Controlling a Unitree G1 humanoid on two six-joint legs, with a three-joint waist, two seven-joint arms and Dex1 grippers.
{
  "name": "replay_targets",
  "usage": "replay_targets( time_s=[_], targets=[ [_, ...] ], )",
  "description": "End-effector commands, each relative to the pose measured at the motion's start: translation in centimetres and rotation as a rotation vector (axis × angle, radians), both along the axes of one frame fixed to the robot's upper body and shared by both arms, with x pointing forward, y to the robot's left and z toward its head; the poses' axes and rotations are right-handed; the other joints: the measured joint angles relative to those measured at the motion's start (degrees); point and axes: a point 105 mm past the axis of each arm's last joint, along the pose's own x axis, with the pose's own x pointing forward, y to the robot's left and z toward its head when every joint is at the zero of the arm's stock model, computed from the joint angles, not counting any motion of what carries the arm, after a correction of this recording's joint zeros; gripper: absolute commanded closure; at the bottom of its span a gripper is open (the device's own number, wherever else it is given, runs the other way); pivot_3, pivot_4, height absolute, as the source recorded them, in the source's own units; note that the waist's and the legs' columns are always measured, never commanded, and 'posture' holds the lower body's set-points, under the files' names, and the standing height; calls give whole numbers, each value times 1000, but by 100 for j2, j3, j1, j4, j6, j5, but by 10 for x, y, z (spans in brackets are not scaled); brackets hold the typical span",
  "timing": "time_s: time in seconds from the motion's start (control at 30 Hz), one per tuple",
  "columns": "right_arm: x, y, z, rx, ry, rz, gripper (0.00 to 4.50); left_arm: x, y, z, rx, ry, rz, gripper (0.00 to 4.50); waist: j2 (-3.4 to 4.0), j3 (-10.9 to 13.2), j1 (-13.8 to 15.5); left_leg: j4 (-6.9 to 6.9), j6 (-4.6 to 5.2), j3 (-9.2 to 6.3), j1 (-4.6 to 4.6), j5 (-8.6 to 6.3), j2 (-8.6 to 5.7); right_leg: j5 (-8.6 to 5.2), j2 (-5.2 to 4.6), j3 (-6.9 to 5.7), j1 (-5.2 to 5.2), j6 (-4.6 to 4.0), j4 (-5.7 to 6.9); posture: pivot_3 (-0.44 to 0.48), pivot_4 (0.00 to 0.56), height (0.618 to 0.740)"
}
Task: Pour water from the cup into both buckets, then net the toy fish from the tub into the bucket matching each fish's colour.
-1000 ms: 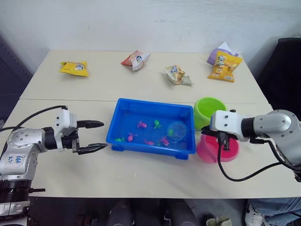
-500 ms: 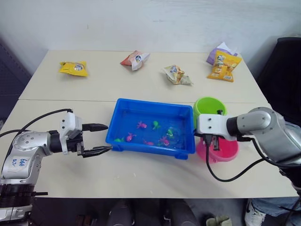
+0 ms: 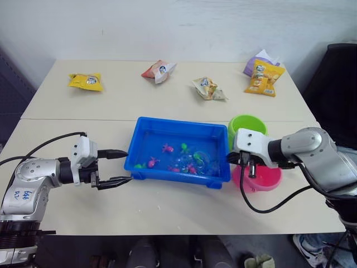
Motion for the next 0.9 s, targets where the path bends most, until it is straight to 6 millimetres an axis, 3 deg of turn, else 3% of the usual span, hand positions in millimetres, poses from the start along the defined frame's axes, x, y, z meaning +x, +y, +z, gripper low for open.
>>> replay_targets(
  time_s=[0.03, 0.6, 0.9],
  targets=[
    [-2, -2, 10, 38, -21, -20, 4500, -1, 1, 5, 13, -23, -13, 72, 0, 0, 3, 0, 0, 0, 0, 0, 0, 0, 0, 0, 0, 0, 0, 0, 150, 739],
    [-2, 3, 1, -28, -43, 46, 4500, 0, 5, 3, 48, -28, -30, 72, 0, 0, -3, 0, 0, 1, 0, 0, 0, 0, 0, 0, 0, 0, 0, 0, 150, 739],
    [3, 31, 1, 49, -21, 85, 4500, 0, 5, 3, 46, -32, -25, 72, 0, 0, -18, 0, 0, 1, -1, 0, 1, -1, 2, 0, -5, -1, 8, 0, 150, 739]
  ],
)
